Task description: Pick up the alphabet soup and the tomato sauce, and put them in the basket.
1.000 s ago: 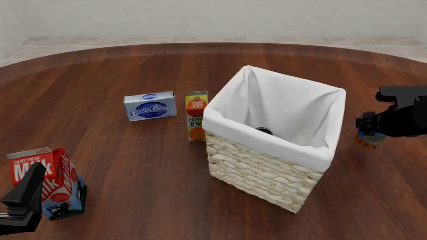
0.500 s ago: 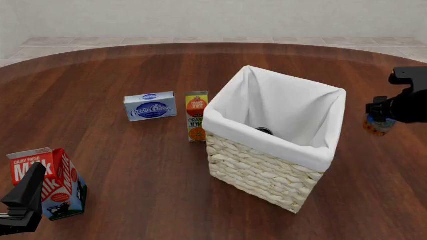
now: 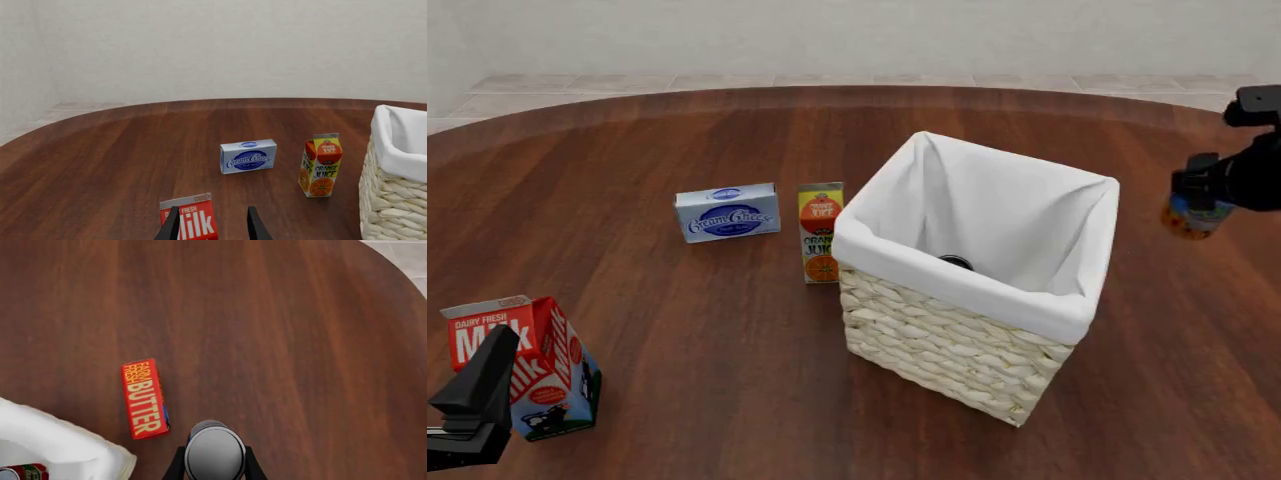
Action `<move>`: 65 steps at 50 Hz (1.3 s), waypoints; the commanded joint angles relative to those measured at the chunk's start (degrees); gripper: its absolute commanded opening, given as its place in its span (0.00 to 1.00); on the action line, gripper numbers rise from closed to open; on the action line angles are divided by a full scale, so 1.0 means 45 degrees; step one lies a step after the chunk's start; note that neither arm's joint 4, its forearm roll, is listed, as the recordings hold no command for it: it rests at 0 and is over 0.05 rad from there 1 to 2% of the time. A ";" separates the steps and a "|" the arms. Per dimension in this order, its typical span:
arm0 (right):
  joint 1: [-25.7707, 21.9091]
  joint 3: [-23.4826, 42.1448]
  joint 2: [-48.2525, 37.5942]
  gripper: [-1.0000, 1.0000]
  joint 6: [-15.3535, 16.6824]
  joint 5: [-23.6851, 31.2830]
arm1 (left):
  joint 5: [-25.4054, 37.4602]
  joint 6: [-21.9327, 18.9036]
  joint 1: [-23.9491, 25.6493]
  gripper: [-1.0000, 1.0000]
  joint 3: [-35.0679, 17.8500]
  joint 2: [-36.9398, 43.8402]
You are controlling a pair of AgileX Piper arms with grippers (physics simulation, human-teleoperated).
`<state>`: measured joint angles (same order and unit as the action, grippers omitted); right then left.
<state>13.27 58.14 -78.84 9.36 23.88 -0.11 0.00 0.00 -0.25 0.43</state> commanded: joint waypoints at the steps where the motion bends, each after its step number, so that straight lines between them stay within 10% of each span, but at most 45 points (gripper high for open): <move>1: -0.0258 0.0646 0.0554 0.00 -0.0212 0.0654 | 0.0000 0.0000 0.0000 1.00 0.0000 0.0000; 65: -0.2887 0.5481 0.1344 0.00 -0.0168 0.4613 | 0.0000 0.0000 0.0000 1.00 0.0000 0.0000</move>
<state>2.86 79.22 -73.25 9.87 42.37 -0.11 0.00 0.00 -0.25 0.43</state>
